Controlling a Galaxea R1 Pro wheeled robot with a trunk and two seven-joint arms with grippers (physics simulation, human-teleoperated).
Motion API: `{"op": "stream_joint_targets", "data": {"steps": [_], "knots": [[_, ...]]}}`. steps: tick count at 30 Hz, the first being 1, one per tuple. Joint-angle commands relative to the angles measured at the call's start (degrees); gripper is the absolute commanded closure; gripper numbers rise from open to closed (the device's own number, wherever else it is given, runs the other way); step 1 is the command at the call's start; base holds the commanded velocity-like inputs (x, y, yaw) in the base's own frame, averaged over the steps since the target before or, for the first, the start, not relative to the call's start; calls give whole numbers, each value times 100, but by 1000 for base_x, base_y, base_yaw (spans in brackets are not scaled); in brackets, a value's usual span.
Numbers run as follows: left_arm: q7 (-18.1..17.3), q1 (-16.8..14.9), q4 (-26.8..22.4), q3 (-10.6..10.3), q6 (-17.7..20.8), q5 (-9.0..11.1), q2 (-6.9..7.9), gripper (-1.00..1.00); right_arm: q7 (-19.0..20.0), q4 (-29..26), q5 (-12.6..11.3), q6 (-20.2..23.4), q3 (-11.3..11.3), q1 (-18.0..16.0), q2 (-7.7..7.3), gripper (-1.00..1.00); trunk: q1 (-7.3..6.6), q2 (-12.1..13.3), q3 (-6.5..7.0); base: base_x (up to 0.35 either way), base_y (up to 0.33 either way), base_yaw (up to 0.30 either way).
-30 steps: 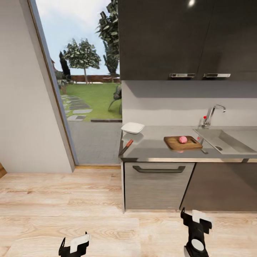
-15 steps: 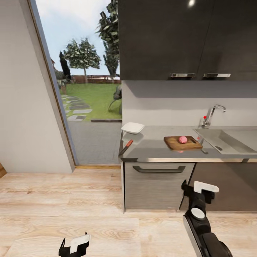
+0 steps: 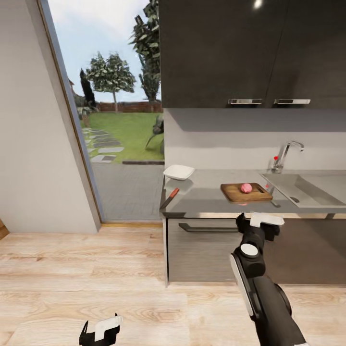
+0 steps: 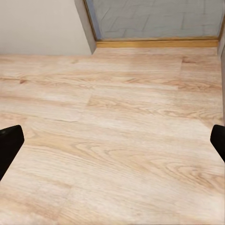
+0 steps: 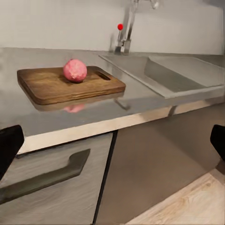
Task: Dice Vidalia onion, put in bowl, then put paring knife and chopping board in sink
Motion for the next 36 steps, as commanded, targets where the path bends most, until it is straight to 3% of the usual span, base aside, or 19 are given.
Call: {"op": "stream_joint_targets", "data": {"steps": [1, 6, 9, 15, 19, 29, 31, 34, 36], "knots": [[12, -9, 22, -49, -25, 30, -5, -100, -8, 0, 81, 85, 5, -63, 43, -100, 1, -5, -7, 0, 0, 0], [-66, -9, 22, -49, -19, 30, -5, -100, 19, 5, 283, 519, 14, -552, 302, -100, 1, -5, -7, 0, 0, 0], [-87, -9, 22, -49, -17, 30, -5, -100, 41, 31, 319, 939, 121, -1027, 465, -100, 1, -5, -7, 0, 0, 0], [-96, -9, 22, -49, 3, 30, -5, -100, 101, 133, 322, 1559, 595, -1813, 465, -100, 1, -5, -7, 0, 0, 0], [-103, -9, 22, -49, 69, 30, -5, -100, 495, 433, 320, 2023, 852, -2257, 465, -100, 1, -5, -7, 26, 0, 0], [-101, -9, 22, -49, 114, 29, -5, -100, 2726, 746, 343, 2313, 951, -2475, 465, -100, 1, -5, -7, 233, 0, 0], [-102, -9, 22, -49, 116, 28, -5, -100, 3285, 753, 345, 2321, 958, -2480, 344, -100, 1, -5, -7, 309, 0, 0], [-102, -9, 22, -49, 122, 29, -5, -100, 4401, 758, 344, 2326, 963, -2483, -35, -100, 1, -5, -7, 314, -23, 0], [-102, -9, 22, -49, 123, 29, -5, -100, 4920, 759, 347, 2327, 964, -2484, -177, -100, 1, -5, -7, 311, -78, 0]]}}
